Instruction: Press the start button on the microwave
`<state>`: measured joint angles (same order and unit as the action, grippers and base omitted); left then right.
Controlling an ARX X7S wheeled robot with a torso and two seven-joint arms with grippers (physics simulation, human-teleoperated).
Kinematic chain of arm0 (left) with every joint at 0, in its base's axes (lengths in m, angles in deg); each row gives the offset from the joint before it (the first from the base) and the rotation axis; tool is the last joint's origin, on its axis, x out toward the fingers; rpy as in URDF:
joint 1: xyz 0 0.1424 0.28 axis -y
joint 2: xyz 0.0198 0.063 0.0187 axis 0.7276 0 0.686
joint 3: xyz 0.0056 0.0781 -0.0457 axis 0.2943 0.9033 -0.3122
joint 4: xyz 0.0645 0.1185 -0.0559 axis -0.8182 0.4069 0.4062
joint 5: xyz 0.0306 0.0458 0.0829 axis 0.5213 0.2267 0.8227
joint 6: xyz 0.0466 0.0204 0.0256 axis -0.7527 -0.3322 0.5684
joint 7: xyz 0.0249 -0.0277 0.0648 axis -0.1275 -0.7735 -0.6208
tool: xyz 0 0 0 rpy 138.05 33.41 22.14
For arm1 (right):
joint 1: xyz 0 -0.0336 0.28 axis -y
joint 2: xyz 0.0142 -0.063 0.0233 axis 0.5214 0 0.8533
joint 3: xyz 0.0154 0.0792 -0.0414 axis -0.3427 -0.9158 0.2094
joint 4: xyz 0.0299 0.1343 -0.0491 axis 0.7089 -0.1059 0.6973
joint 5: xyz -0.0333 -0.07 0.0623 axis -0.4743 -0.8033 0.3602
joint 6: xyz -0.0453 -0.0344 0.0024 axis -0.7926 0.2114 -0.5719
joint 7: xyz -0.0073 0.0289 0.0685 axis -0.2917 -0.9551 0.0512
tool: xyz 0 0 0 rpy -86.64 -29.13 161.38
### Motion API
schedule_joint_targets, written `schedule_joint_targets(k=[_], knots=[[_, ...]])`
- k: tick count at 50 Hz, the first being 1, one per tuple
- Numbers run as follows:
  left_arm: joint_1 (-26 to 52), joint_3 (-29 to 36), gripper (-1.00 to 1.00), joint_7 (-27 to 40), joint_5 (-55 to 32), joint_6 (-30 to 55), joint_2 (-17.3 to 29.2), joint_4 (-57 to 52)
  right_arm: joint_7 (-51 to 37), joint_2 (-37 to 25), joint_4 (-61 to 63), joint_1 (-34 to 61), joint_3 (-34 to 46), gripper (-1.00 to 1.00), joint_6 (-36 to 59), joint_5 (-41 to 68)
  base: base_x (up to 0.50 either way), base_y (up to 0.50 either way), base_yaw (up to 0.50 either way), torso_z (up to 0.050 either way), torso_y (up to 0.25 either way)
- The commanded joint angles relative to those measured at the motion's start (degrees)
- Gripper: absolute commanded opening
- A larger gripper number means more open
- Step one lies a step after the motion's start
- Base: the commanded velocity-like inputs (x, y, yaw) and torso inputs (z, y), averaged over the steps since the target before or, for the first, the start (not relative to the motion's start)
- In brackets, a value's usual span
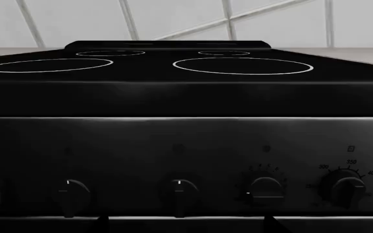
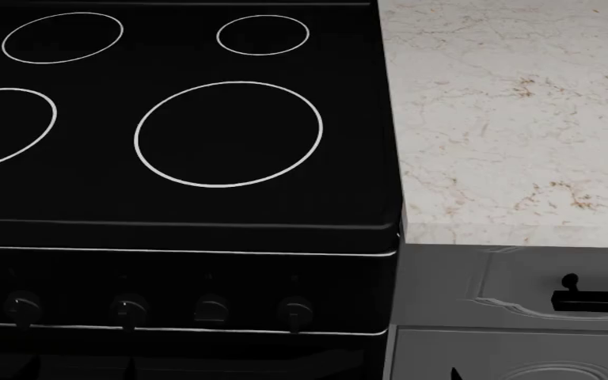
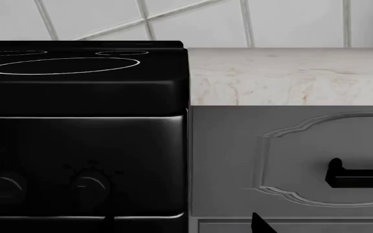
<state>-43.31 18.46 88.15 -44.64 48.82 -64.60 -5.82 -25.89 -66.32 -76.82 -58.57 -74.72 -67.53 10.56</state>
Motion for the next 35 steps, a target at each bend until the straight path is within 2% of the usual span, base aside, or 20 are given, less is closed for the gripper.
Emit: schedule_joint_targets(k=[1,17,20,27,35], knots=[[0.1,1.7,1.00,1.7,-1.5,-0.2,1.5,0.2,-1.2,-1.0,0.0,0.0,1.2,1.00,0.0,1.0,0.00,0.00,0.00,0.000,0.000],[0.1,3.6,1.00,5.0,-2.9,4.1,3.4,-2.3,-3.9,-3.2,-0.1,0.1,4.1,1.00,0.4,3.2,0.00,0.00,0.00,0.000,0.000],[0.9,3.6,1.00,5.2,-3.2,0.8,3.6,0.9,-4.0,-3.4,0.0,0.0,4.3,1.00,-0.3,3.8,0.00,0.00,0.00,0.000,0.000],[0.6,4.7,1.00,6.7,-2.2,1.8,4.3,-0.3,-5.0,-4.0,2.9,-0.6,5.1,1.00,1.5,4.2,0.00,0.00,0.00,0.000,0.000],[0.6,5.7,1.00,8.2,-1.9,16.6,5.4,-15.8,-6.4,-5.2,14.0,0.0,6.0,1.00,8.6,4.2,0.00,0.00,0.00,0.000,0.000]])
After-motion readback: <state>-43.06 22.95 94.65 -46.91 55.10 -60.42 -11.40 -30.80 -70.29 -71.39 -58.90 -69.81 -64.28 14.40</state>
